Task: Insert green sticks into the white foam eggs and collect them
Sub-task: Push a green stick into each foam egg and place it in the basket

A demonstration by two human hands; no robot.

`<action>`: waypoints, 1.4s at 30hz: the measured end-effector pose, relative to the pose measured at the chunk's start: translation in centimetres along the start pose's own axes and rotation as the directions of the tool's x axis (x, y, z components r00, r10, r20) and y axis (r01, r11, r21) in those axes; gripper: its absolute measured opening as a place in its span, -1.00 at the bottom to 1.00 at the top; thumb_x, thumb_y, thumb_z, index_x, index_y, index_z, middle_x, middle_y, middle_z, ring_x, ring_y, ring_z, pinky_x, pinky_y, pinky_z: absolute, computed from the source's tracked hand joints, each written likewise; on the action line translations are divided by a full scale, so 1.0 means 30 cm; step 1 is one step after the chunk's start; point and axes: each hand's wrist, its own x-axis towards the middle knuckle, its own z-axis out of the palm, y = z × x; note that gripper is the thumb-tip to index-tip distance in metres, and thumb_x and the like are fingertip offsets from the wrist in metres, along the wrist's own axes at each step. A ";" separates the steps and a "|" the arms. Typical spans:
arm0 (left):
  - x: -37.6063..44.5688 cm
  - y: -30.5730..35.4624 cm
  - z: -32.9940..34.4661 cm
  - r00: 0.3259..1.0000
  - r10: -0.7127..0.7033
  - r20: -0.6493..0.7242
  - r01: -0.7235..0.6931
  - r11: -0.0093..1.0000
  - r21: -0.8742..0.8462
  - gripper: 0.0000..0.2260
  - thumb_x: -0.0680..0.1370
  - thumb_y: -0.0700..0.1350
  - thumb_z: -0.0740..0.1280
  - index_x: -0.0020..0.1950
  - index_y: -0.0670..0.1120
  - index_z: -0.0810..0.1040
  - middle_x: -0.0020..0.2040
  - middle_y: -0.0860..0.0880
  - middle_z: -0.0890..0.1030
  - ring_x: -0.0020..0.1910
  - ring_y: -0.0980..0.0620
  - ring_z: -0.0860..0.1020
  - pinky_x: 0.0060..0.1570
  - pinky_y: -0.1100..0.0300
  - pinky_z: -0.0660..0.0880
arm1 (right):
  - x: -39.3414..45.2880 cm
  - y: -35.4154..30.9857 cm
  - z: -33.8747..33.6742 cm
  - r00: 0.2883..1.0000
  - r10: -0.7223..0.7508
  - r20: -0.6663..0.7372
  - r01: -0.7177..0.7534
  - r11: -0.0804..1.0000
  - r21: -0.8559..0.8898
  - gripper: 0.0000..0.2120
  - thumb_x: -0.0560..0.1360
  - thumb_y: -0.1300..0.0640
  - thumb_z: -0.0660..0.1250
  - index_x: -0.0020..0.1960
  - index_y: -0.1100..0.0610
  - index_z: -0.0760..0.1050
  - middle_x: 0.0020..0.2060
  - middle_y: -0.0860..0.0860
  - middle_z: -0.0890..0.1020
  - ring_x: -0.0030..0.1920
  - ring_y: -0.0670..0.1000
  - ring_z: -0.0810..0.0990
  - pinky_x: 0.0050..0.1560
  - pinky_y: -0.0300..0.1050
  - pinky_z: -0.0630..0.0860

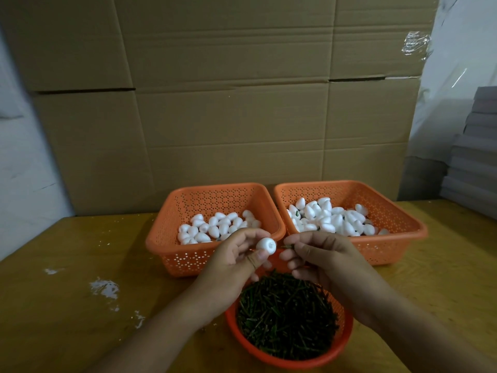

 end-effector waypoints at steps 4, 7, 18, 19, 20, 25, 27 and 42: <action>-0.003 0.006 0.002 1.000 0.017 -0.009 -0.017 1.000 -0.002 -0.74 0.54 0.03 0.38 0.21 0.05 0.55 0.10 0.12 0.68 0.02 0.07 0.66 -0.11 0.25 0.57 | -0.006 -0.003 0.015 0.999 -0.052 -0.013 0.051 0.998 -0.028 -0.92 0.60 0.31 0.26 0.04 0.28 0.53 -0.10 0.22 0.72 -0.14 0.06 0.73 -0.21 -0.22 0.63; -0.003 0.006 0.003 1.000 0.017 -0.021 -0.017 1.000 -0.013 -0.74 0.51 0.01 0.41 0.19 0.05 0.56 0.09 0.12 0.68 0.01 0.07 0.67 -0.13 0.26 0.57 | -0.015 -0.002 0.023 0.985 -0.150 -0.085 0.128 0.967 -0.220 -0.93 0.57 0.27 0.34 -0.04 0.26 0.58 -0.18 0.15 0.74 -0.19 0.06 0.73 -0.31 -0.23 0.60; -0.004 0.007 0.008 0.999 0.036 -0.040 -0.037 0.998 -0.044 -0.73 0.44 -0.02 0.49 0.13 0.03 0.60 0.08 0.08 0.69 0.04 0.15 0.65 -0.13 0.32 0.55 | -0.010 0.007 0.021 0.963 -0.232 -0.135 0.163 0.905 -0.392 -0.89 0.57 0.25 0.36 -0.10 0.25 0.63 -0.28 0.12 0.72 -0.36 -0.06 0.63 -0.42 -0.25 0.50; -0.004 0.008 0.008 0.998 0.038 -0.040 -0.040 0.998 -0.041 -0.73 0.44 -0.02 0.49 0.13 0.04 0.61 0.08 0.08 0.69 0.04 0.15 0.65 -0.12 0.32 0.54 | -0.011 0.007 0.021 0.963 -0.235 -0.131 0.166 0.901 -0.400 -0.89 0.57 0.25 0.36 -0.10 0.24 0.64 -0.28 0.12 0.72 -0.35 -0.06 0.63 -0.41 -0.25 0.50; -0.004 0.009 0.008 0.998 0.040 -0.040 -0.042 0.998 -0.037 -0.74 0.45 -0.01 0.49 0.12 0.05 0.61 0.08 0.08 0.69 0.05 0.15 0.65 -0.11 0.33 0.54 | -0.012 0.008 0.022 0.962 -0.240 -0.128 0.170 0.897 -0.407 -0.89 0.57 0.24 0.36 -0.10 0.24 0.64 -0.28 0.12 0.72 -0.35 -0.05 0.63 -0.41 -0.25 0.50; -0.008 0.010 0.008 0.999 0.047 -0.024 -0.047 0.999 -0.008 -0.78 0.45 0.01 0.49 0.08 0.15 0.63 0.10 0.09 0.68 0.10 0.12 0.65 -0.04 0.26 0.58 | -0.019 0.015 0.029 0.964 -0.252 -0.088 0.193 0.885 -0.424 -0.83 0.57 0.22 0.36 -0.16 0.20 0.65 -0.33 0.12 0.70 -0.39 -0.05 0.59 -0.43 -0.26 0.47; -0.008 0.008 0.009 0.999 0.046 -0.013 -0.046 0.999 -0.001 -0.78 0.45 0.01 0.49 0.08 0.13 0.63 0.11 0.08 0.68 0.12 0.10 0.65 0.05 0.18 0.61 | -0.018 0.023 0.037 0.966 -0.249 -0.070 0.195 0.878 -0.436 -0.81 0.57 0.20 0.36 -0.19 0.19 0.66 -0.36 0.09 0.69 -0.41 -0.07 0.57 -0.44 -0.27 0.46; -0.007 0.011 0.015 0.998 0.064 -0.024 -0.064 0.998 -0.006 -0.79 0.47 0.02 0.53 0.07 0.16 0.63 0.11 0.04 0.69 0.15 0.04 0.64 0.11 0.11 0.60 | -0.025 0.046 0.058 0.960 -0.250 -0.129 0.196 0.922 -0.334 -0.78 0.58 0.19 0.35 -0.20 0.22 0.65 -0.33 0.13 0.69 -0.40 -0.05 0.58 -0.44 -0.27 0.45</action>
